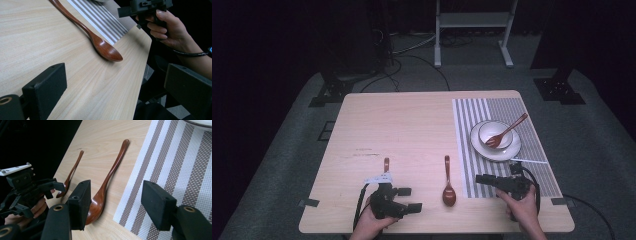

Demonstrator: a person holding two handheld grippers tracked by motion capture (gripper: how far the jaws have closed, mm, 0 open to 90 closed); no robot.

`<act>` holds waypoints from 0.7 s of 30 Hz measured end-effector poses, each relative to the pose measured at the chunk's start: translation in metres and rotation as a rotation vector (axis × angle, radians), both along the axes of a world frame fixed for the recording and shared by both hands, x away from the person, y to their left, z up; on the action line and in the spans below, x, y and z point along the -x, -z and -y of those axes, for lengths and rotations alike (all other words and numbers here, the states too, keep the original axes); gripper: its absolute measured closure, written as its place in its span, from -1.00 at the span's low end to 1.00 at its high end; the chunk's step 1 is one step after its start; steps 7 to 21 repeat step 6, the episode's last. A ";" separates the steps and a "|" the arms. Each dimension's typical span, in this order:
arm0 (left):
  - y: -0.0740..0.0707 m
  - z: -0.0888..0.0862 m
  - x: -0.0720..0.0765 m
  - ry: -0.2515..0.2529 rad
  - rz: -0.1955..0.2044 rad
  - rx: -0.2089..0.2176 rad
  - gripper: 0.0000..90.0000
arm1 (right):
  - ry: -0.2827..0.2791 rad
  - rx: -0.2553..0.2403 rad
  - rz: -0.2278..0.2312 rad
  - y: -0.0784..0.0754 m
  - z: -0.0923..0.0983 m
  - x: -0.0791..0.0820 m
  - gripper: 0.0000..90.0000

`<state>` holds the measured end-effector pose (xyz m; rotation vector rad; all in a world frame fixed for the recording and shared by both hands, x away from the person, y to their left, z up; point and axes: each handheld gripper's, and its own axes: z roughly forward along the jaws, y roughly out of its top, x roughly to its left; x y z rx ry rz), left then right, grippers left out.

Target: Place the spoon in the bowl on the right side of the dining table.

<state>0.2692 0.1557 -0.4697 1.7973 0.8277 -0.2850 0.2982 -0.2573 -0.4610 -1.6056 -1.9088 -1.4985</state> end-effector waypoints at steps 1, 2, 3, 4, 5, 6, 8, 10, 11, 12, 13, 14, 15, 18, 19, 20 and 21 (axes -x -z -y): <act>0.000 0.000 0.000 -0.001 0.000 0.000 -0.93 | 0.000 0.000 0.000 0.000 0.000 0.000 -0.11; 0.000 0.000 0.000 -0.001 0.000 0.000 -0.93 | 0.000 -0.001 0.000 0.000 0.000 0.001 -0.12; 0.000 0.000 0.000 -0.001 0.000 0.001 -0.93 | 0.000 0.000 0.002 -0.001 -0.001 0.002 -0.13; 0.000 0.000 0.000 0.000 0.000 0.000 -0.93 | 0.000 -0.002 0.006 -0.001 -0.001 0.002 -0.13; 0.000 0.000 0.000 0.001 0.001 -0.001 -0.93 | -0.002 -0.003 0.009 -0.001 -0.001 0.002 -0.14; 0.000 0.000 0.000 0.002 0.000 -0.002 -0.93 | -0.002 -0.001 0.011 -0.002 -0.001 0.003 -0.14; 0.000 0.000 0.000 0.002 0.000 -0.002 -0.93 | -0.002 -0.001 0.011 -0.002 -0.001 0.003 -0.14; 0.000 0.000 0.000 0.002 0.000 -0.002 -0.93 | -0.002 -0.001 0.011 -0.002 -0.001 0.003 -0.14; 0.000 0.000 0.000 0.002 0.000 -0.002 -0.93 | -0.002 -0.001 0.011 -0.002 -0.001 0.003 -0.14; 0.000 0.000 0.000 0.002 0.000 -0.002 -0.93 | -0.002 -0.001 0.011 -0.002 -0.001 0.003 -0.14; 0.000 0.000 0.000 0.002 0.000 -0.002 -0.93 | -0.002 -0.001 0.011 -0.002 -0.001 0.003 -0.14; 0.000 0.000 0.000 0.002 0.000 -0.002 -0.93 | -0.002 -0.001 0.011 -0.002 -0.001 0.003 -0.14; 0.000 0.000 0.000 0.002 0.000 -0.002 -0.93 | -0.002 -0.001 0.011 -0.002 -0.001 0.003 -0.14; 0.000 0.000 0.000 0.002 0.000 -0.002 -0.93 | -0.002 -0.001 0.011 -0.002 -0.001 0.003 -0.14; 0.000 0.000 0.000 0.002 0.000 -0.002 -0.93 | -0.002 -0.001 0.011 -0.002 -0.001 0.003 -0.14; 0.000 0.000 0.000 0.002 0.000 -0.002 -0.93 | -0.002 -0.001 0.011 -0.002 -0.001 0.003 -0.14; 0.000 0.000 0.000 0.002 0.000 -0.002 -0.93 | -0.002 -0.001 0.011 -0.002 -0.001 0.003 -0.14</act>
